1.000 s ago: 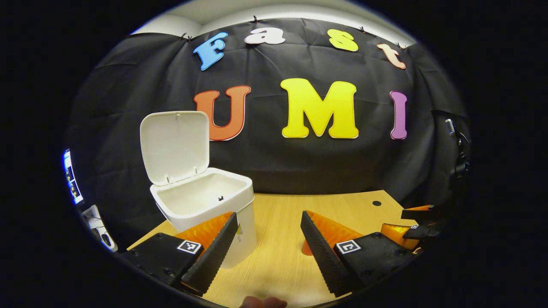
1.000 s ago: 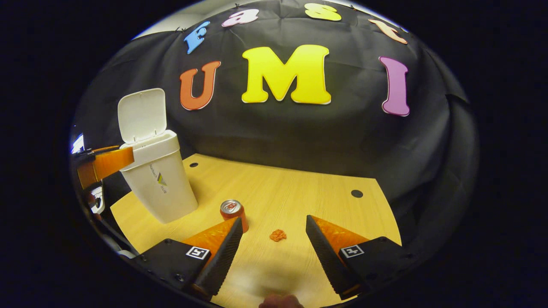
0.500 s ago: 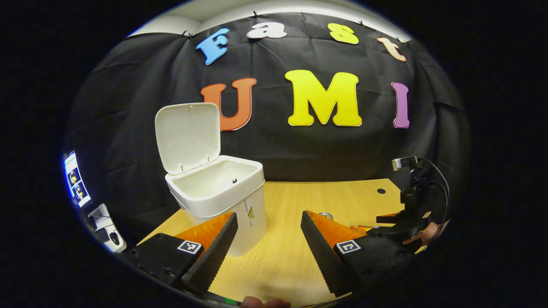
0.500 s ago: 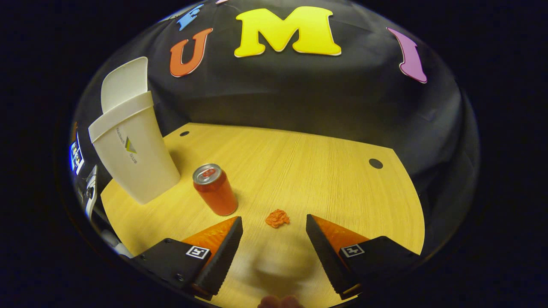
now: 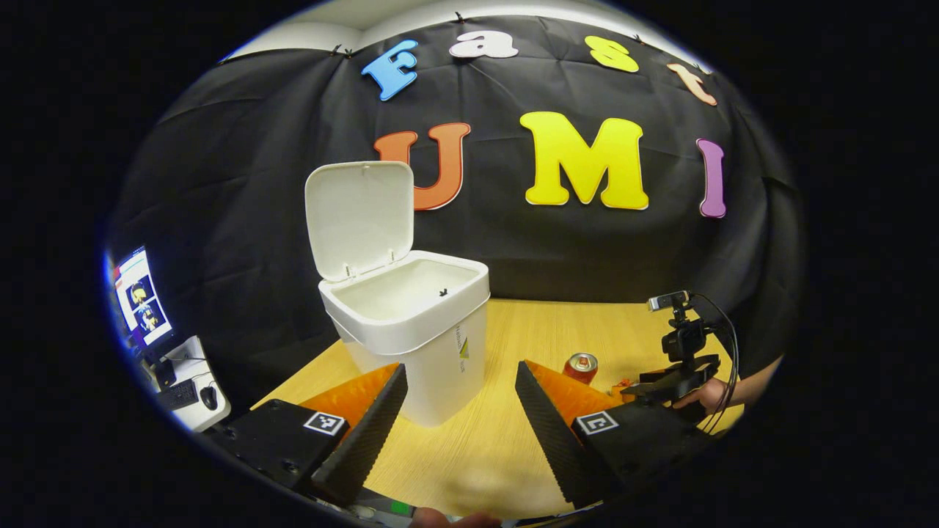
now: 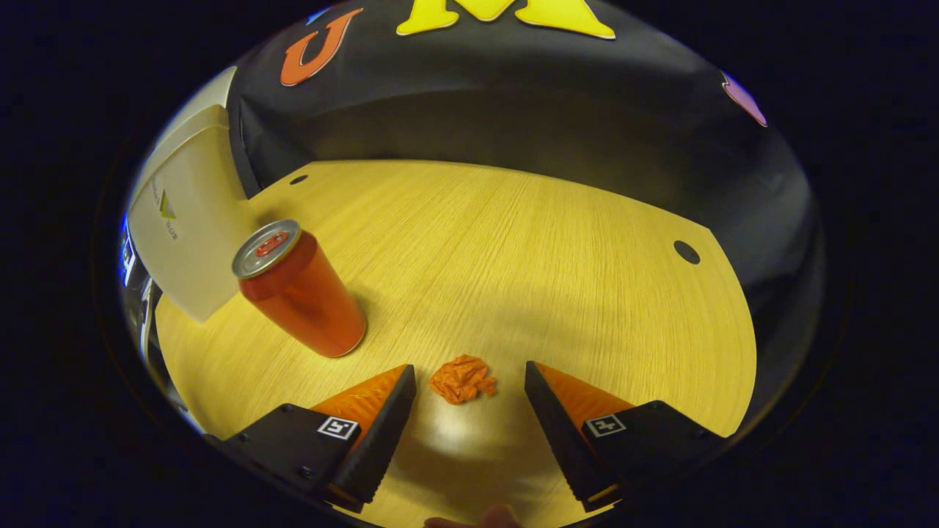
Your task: Press the lid of the desktop garbage bin to open it, pick up the crumpled paper on the desktop and throw it into the bin, then pick up the pop can on the desktop and drop it into the bin, and finally close the garbage bin lid.
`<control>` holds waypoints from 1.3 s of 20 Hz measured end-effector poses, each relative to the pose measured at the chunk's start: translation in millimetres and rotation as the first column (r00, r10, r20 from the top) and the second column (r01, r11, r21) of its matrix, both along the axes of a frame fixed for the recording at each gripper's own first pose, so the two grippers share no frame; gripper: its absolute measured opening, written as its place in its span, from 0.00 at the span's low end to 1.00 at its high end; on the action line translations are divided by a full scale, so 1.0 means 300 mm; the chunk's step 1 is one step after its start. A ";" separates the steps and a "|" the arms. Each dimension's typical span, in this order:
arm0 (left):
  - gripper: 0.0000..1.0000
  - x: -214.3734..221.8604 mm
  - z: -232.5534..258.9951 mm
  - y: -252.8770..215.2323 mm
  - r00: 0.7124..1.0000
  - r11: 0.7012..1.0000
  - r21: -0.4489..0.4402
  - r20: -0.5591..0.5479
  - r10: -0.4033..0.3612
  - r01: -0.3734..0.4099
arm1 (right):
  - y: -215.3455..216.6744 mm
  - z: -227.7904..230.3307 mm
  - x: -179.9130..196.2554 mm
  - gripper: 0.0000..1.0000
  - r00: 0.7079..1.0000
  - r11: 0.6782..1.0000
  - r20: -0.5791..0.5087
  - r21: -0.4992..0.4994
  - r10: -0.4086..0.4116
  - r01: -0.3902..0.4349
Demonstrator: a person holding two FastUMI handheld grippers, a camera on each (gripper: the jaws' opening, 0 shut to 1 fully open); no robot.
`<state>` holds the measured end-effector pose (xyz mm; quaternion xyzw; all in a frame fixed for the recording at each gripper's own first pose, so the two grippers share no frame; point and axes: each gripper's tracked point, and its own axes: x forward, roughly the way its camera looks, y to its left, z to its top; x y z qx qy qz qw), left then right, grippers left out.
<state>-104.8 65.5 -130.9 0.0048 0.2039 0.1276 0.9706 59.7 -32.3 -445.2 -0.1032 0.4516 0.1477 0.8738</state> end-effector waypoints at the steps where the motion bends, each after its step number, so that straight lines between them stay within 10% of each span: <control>1: 0.98 0.002 0.000 0.003 1.000 1.000 0.001 0.000 0.005 -0.005 | 0.006 -0.013 -0.004 0.96 1.000 1.000 -0.010 -0.003 0.007 -0.007; 12: 0.98 0.036 0.001 0.000 1.000 1.000 0.005 -0.008 -0.001 0.001 | 0.022 -0.024 -0.004 0.59 0.999 1.000 -0.042 0.027 0.010 -0.009; 13: 0.98 0.035 0.003 -0.001 1.000 1.000 0.008 -0.007 -0.002 0.002 | 0.022 -0.025 -0.006 0.39 0.999 0.999 -0.048 0.032 0.004 -0.002; 16: 0.98 0.034 0.002 0.001 1.000 1.000 -0.004 -0.011 0.000 0.000 | 0.028 -0.020 -0.002 0.36 0.996 0.999 -0.084 0.053 -0.005 0.010; 17: 0.98 0.031 0.001 0.002 1.000 1.000 -0.012 -0.013 0.001 -0.001 | 0.029 -0.021 -0.002 0.14 0.995 0.998 -0.099 0.063 -0.020 0.027; 26: 0.98 0.029 -0.015 0.009 1.000 1.000 -0.015 -0.010 -0.017 0.016 | 0.027 0.124 -0.097 0.03 0.993 0.993 -0.113 0.106 -0.042 0.054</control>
